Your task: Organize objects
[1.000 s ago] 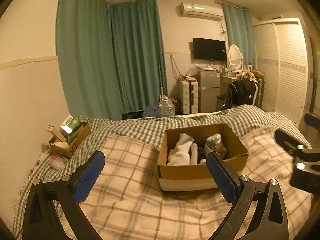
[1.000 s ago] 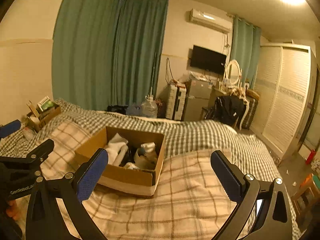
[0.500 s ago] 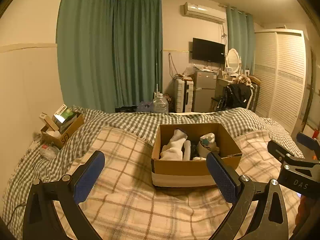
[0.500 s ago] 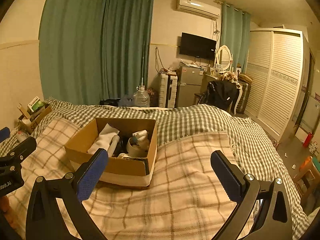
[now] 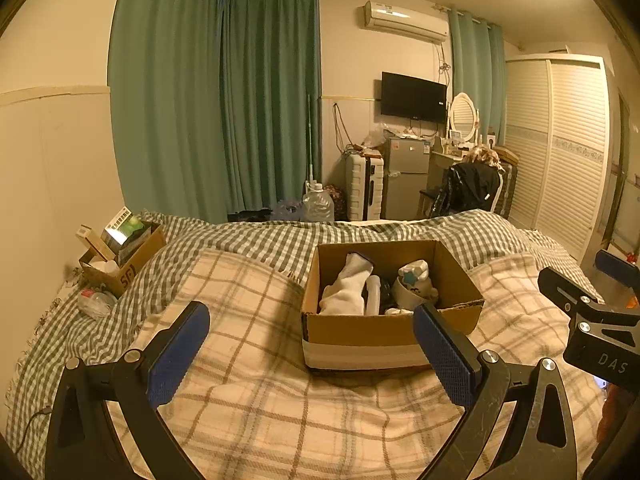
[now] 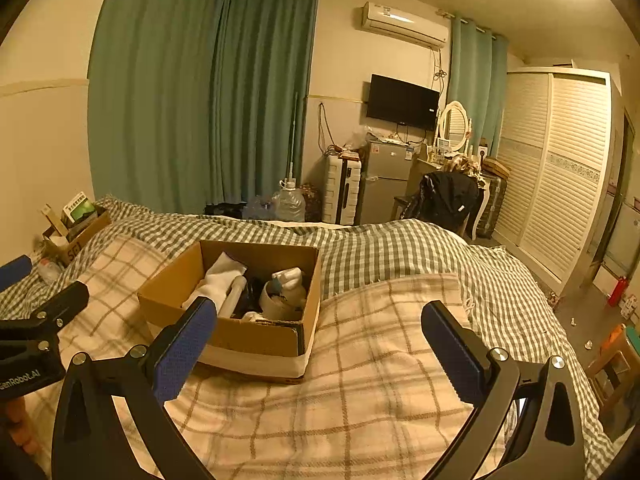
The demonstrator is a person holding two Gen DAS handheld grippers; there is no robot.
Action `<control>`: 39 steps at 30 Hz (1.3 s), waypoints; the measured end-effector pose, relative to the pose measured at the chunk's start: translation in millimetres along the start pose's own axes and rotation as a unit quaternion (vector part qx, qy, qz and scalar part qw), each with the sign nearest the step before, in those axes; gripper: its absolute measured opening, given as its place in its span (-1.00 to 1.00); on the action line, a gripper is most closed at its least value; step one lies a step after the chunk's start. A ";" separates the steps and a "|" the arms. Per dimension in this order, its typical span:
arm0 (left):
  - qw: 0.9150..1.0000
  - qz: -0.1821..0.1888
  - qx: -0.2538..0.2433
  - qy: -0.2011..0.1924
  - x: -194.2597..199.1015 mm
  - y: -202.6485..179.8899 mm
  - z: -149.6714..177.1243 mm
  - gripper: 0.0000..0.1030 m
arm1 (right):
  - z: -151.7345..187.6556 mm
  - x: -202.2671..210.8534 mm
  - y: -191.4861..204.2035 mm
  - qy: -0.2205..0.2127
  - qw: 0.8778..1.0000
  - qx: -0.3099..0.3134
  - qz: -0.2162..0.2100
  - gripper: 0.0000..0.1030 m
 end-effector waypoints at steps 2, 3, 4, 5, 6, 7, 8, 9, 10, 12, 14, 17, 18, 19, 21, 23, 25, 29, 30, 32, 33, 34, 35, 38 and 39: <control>1.000 -0.002 -0.005 0.001 -0.4 -1.8 0.7 1.00 | 0.2 0.2 1.4 -0.001 1.000 0.002 0.000 0.99; 1.000 -0.003 -0.007 0.001 -0.4 -2.5 0.8 1.00 | 0.2 0.1 1.7 0.000 1.000 0.002 -0.001 0.99; 1.000 -0.004 -0.009 0.001 -0.5 -2.9 0.8 1.00 | 0.7 -0.6 2.1 0.002 1.000 0.002 -0.001 0.99; 1.000 -0.004 -0.010 0.000 -0.4 -3.5 1.0 1.00 | 1.0 -0.3 2.0 0.001 1.000 0.001 -0.001 0.99; 1.000 -0.003 -0.011 0.000 -0.4 -3.9 1.2 1.00 | 1.5 -0.5 2.4 0.001 1.000 0.001 -0.002 0.99; 1.000 -0.003 -0.011 0.000 -0.5 -4.0 1.2 1.00 | 1.8 -0.6 2.3 0.002 1.000 0.002 -0.002 0.99; 1.000 -0.003 -0.011 0.001 -0.9 -4.0 1.3 1.00 | 2.1 -1.1 2.7 0.002 1.000 0.002 -0.002 0.99; 1.000 -0.003 -0.011 0.002 -1.1 -4.0 1.7 1.00 | 2.3 -1.2 3.2 0.003 1.000 0.002 -0.001 0.99; 1.000 -0.003 -0.012 0.003 -1.2 -4.2 1.8 1.00 | 2.4 -1.4 3.5 0.003 1.000 0.002 -0.001 0.99; 1.000 -0.004 -0.012 0.002 -1.1 -4.1 1.9 1.00 | 2.5 -1.9 4.1 0.003 1.000 0.002 -0.002 0.99; 1.000 -0.003 -0.011 0.002 -0.9 -3.9 1.6 1.00 | 3.1 -2.6 4.8 0.004 1.000 0.003 -0.002 0.99; 1.000 0.001 -0.009 0.002 -0.3 -3.3 1.4 1.00 | 3.9 -3.2 5.5 0.004 1.000 0.004 0.000 0.99; 1.000 0.000 -0.008 0.003 -0.2 -3.0 1.4 1.00 | 4.3 -3.6 5.8 0.006 1.000 0.003 0.000 0.99; 1.000 -0.001 -0.008 0.003 -0.1 -3.1 1.4 1.00 | 4.4 -3.8 5.7 0.006 1.000 0.003 -0.001 0.99; 1.000 0.000 -0.010 0.002 0.5 -3.3 1.6 1.00 | 4.2 -4.0 5.8 0.006 1.000 0.003 0.000 0.99; 1.000 0.005 -0.012 0.005 0.9 -4.6 2.3 1.00 | 4.7 -5.2 6.7 0.008 1.000 0.005 0.000 0.99; 1.000 0.003 -0.011 0.005 0.7 -4.9 2.6 1.00 | 5.6 -6.2 7.7 0.009 1.000 0.007 0.000 0.99; 1.000 0.004 -0.017 0.004 1.8 -7.6 2.0 1.00 | 6.7 -7.1 9.9 0.009 1.000 0.013 0.006 0.99; 1.000 0.006 -0.021 0.003 2.2 -8.8 1.6 1.00 | 6.9 -7.7 10.4 0.009 1.000 0.015 0.009 0.99; 1.000 0.001 -0.025 0.002 2.6 -10.2 1.4 1.00 | 7.8 -9.2 10.5 0.011 1.000 0.015 0.008 0.99; 1.000 -0.001 -0.026 0.003 2.4 -10.3 1.6 1.00 | 8.2 -9.4 10.3 0.012 1.000 0.014 0.006 0.99; 1.000 0.002 -0.025 0.004 2.0 -10.5 2.2 1.00 | 8.4 -9.8 10.0 0.012 1.000 0.014 0.006 0.99; 1.000 0.006 -0.022 0.006 1.3 -10.2 2.5 1.00 | 8.4 -9.9 9.7 0.013 1.000 0.014 0.006 0.99; 1.000 -0.002 -0.006 0.009 -0.6 -5.3 3.4 1.00 | 8.3 -9.9 9.1 0.012 1.000 0.014 0.007 0.99; 1.000 -0.005 -0.003 0.008 -0.8 -3.5 3.2 1.00 | 8.3 -9.9 9.1 0.012 1.000 0.014 0.007 0.99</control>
Point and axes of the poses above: each gripper's, at about its wrist camera, not at the fingertips, and x roughly against the way its jaws point, y to its left, z to its underside, the point moved 5 cm from there along -x, roughly the way its jaws point, and after that the axes turned 10 degrees about y, right-handed, at the moved point
